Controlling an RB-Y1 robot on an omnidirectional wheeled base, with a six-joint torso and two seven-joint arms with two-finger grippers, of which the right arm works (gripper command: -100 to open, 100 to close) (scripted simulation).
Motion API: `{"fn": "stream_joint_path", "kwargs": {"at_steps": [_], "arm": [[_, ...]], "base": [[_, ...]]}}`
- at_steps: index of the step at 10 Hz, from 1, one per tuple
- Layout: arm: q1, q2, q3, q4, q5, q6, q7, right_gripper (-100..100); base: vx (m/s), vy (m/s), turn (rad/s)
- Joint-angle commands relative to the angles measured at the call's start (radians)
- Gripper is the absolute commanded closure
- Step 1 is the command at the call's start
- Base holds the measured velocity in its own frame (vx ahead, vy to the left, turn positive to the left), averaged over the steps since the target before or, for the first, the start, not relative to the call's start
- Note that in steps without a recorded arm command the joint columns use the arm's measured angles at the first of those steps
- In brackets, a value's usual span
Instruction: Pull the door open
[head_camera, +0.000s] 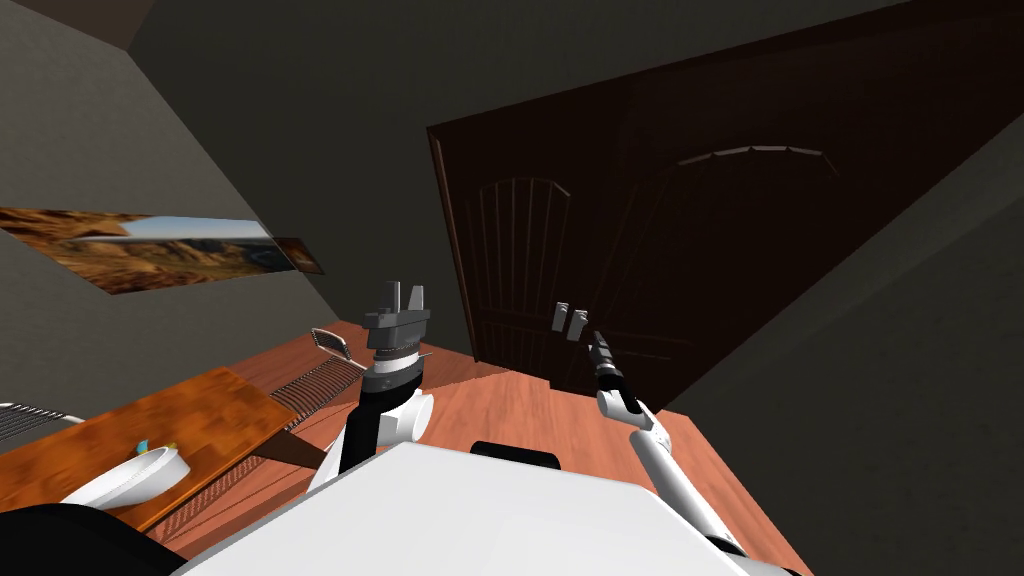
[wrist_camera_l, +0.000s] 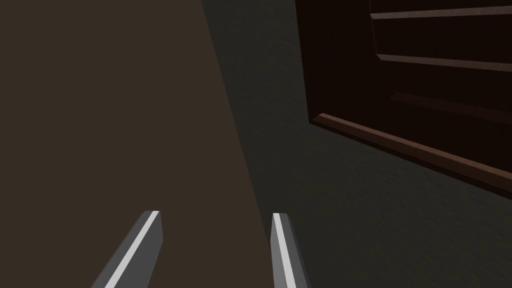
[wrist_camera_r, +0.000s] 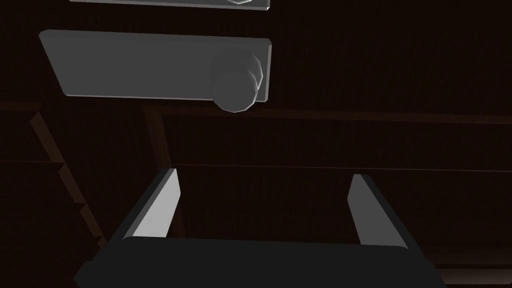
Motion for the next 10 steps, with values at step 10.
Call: {"fn": "stream_joint_path", "kwargs": {"at_steps": [10], "arm": [[-0.037, -0.033, -0.019, 0.124, -0.041, 0.006, -0.010, -100]], "base": [[0.053, -0.045, -0.008]]}}
